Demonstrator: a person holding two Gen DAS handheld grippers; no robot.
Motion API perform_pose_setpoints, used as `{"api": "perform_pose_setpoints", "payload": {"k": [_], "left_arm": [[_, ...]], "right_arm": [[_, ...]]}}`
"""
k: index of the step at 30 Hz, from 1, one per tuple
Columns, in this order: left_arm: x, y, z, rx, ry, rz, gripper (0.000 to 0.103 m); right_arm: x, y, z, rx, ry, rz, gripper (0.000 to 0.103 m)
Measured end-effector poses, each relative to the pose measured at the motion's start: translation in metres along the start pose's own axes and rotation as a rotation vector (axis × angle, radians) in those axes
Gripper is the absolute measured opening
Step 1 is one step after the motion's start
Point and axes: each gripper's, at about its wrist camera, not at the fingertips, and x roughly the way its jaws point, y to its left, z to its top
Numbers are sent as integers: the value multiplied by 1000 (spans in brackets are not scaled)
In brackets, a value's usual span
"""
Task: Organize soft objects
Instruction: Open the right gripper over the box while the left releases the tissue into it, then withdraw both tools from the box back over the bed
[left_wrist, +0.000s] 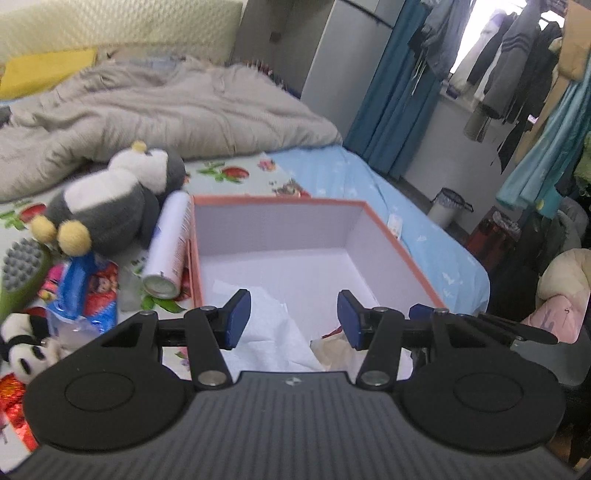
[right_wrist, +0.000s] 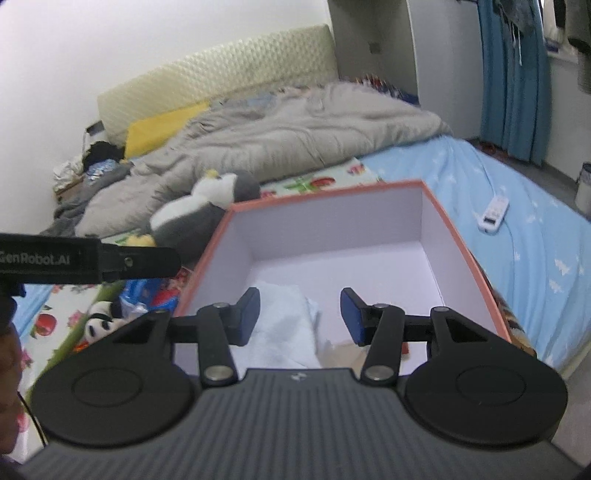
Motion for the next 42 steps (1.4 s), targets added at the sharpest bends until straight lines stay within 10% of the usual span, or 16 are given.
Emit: {"api": "perform_pose_setpoints", "payload": {"k": [42], "left_arm": [[-224,69,-111,-194,-124,231,58]], "right_arm": [[-96,123,-38,-182,-10,208,51]]}}
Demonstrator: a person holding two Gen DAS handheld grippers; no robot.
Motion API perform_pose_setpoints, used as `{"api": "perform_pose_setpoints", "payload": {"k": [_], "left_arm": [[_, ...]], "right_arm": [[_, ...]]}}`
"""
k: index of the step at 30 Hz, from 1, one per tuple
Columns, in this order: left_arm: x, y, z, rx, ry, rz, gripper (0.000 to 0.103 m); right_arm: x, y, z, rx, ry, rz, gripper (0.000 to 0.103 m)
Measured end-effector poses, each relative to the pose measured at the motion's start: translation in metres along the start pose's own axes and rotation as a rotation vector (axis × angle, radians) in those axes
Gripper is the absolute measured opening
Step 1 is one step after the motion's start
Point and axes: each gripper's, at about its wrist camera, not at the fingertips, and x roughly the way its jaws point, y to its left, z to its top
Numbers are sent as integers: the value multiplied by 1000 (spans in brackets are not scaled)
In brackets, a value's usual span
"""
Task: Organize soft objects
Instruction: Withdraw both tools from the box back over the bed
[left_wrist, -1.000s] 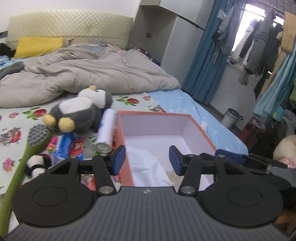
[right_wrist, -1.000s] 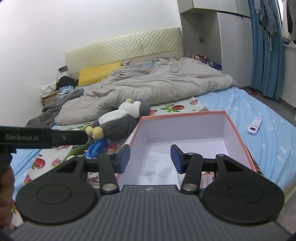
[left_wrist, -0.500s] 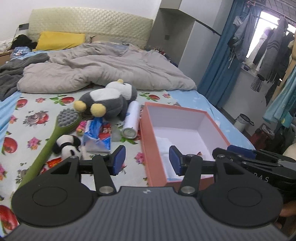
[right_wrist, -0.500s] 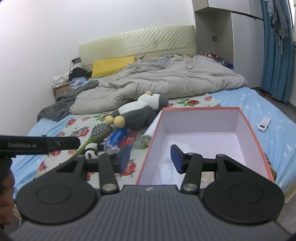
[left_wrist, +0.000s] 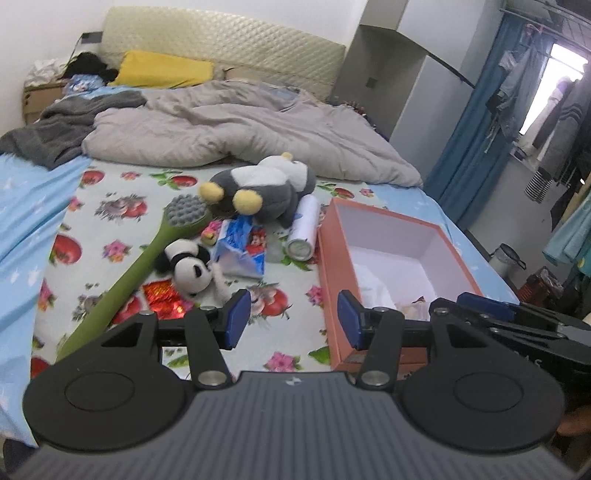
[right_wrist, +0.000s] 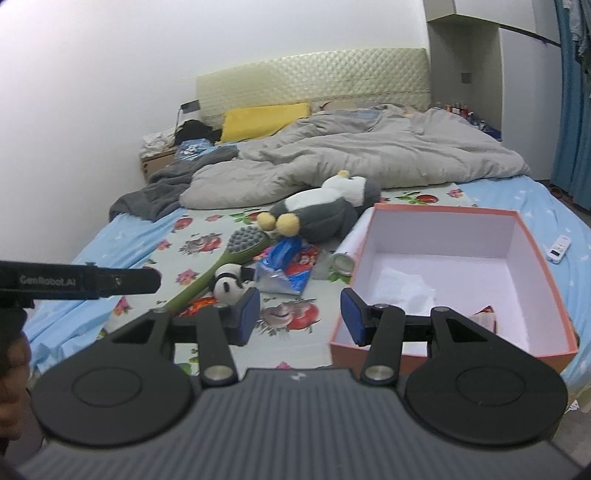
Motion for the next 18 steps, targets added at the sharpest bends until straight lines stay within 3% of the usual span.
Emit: {"api": "perform_pose_setpoints", "payload": {"k": [18], "left_arm": [[9,43,-22,-74,62,72,58]], "right_arm": [[36,27,-18,-14,109,63,51]]}}
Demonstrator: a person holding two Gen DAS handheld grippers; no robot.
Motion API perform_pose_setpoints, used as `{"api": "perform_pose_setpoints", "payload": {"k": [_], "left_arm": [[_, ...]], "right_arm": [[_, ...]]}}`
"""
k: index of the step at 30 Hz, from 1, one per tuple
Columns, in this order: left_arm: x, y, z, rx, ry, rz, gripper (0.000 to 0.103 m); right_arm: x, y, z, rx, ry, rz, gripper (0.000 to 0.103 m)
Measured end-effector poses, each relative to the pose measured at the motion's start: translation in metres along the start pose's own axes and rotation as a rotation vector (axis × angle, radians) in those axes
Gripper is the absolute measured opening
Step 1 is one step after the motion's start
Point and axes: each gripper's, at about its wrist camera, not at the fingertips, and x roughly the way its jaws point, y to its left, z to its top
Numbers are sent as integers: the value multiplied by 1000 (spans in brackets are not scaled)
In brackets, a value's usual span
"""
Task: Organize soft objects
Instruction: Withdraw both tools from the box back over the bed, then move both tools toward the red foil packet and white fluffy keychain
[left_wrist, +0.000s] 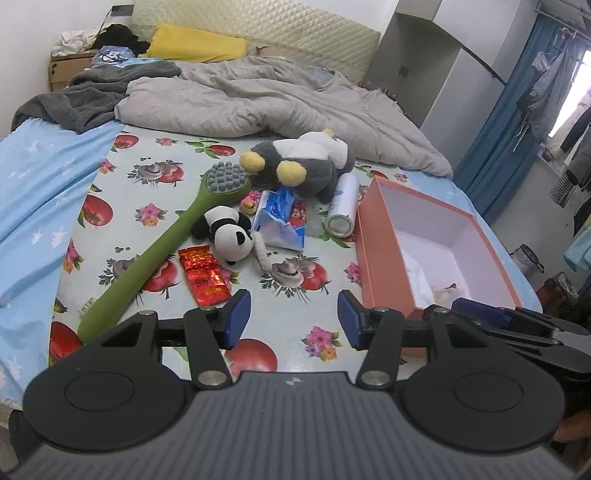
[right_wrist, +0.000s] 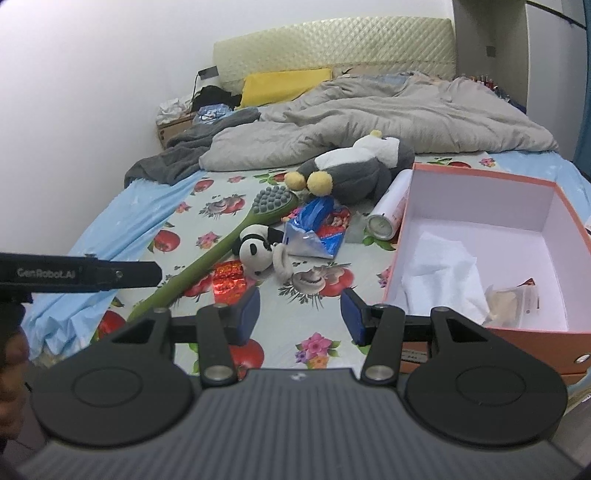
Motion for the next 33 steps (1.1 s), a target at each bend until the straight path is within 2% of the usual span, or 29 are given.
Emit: {"api": "perform_pose_setpoints", "payload": {"k": [1,2,3,5,7,10,13,16,19,24,29,33], "left_arm": [[1,1,1,-1,0,3,58],[2,2,1,-1,-3,5,58],[2,2,3,-1,-5,8,58],[4,2,3,-2,-9,21,58],[3,4,4,-9,-15,34,60],[4,10,6,-17,-19,67,62],[9,18,10,-25,-11,100,62],[12,24,17,-14,-8,134,62],[17,31,22,-5,-14,170,62],[32,48,27,-42,4,215,62],[50,57,26,-58,34,233,62],[66,56,27,-65,58,229,62]], "right_arm": [[1,0,1,3,5,9,51],[2,0,2,9,12,11,63],[3,0,4,18,16,10,82],[1,-1,7,46,7,27,88],[-1,1,13,52,-2,53,89],[-3,9,24,7,-13,21,89],[1,15,39,-12,28,-26,89],[-3,19,57,-27,59,4,91],[2,22,74,-57,136,7,91],[7,19,96,-79,215,28,91],[11,17,113,-99,253,20,91],[17,17,123,-116,276,-20,91]]}}
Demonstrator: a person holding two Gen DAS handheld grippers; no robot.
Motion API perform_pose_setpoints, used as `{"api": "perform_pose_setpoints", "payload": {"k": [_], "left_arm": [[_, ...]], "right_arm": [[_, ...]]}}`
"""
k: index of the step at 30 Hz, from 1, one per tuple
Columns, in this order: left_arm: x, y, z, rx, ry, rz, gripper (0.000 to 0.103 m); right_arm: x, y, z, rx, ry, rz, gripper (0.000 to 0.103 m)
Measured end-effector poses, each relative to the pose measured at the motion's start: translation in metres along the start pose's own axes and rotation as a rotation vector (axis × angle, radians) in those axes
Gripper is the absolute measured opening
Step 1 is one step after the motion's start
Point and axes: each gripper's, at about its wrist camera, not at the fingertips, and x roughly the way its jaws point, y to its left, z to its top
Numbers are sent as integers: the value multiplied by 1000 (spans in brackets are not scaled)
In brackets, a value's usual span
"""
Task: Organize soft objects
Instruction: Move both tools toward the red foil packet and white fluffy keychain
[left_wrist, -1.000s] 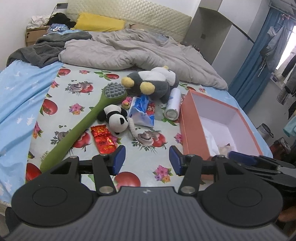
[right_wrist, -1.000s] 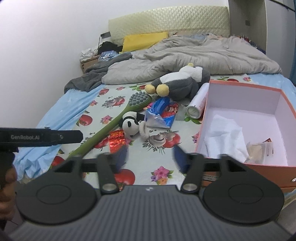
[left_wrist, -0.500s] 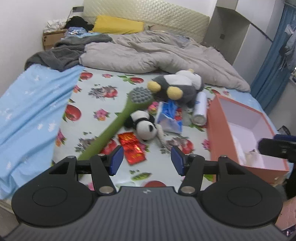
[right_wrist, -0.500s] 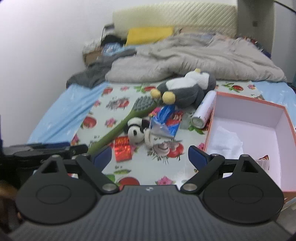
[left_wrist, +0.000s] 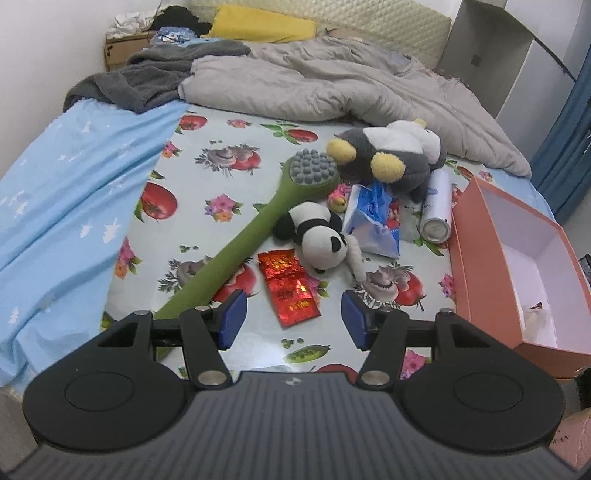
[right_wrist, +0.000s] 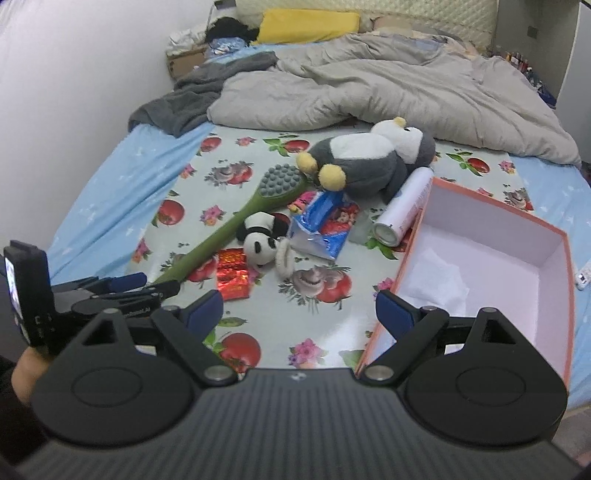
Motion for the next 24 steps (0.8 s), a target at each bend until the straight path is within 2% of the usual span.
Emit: {"api": "perform_pose_setpoints", "payload": {"k": [2,4,9,11,24], "left_arm": [[4,-4,0,14,5,-8,62],[9,-7,0,23,15,-4,62],[16,-7,-1,4,21,-8,62],[18,-6,-3,-5,26,-8,62],[25,7,-3,-51,22,-30,62]], "right_arm": [[-3,4,4,-20,-3,-28,91],[-4,6,8,-37,-1,-21,91],[4,-6,14,18,38,4,91],[2,-2,15,-3,21,-2,91],[34,12,21,19,97,29,91]]}}
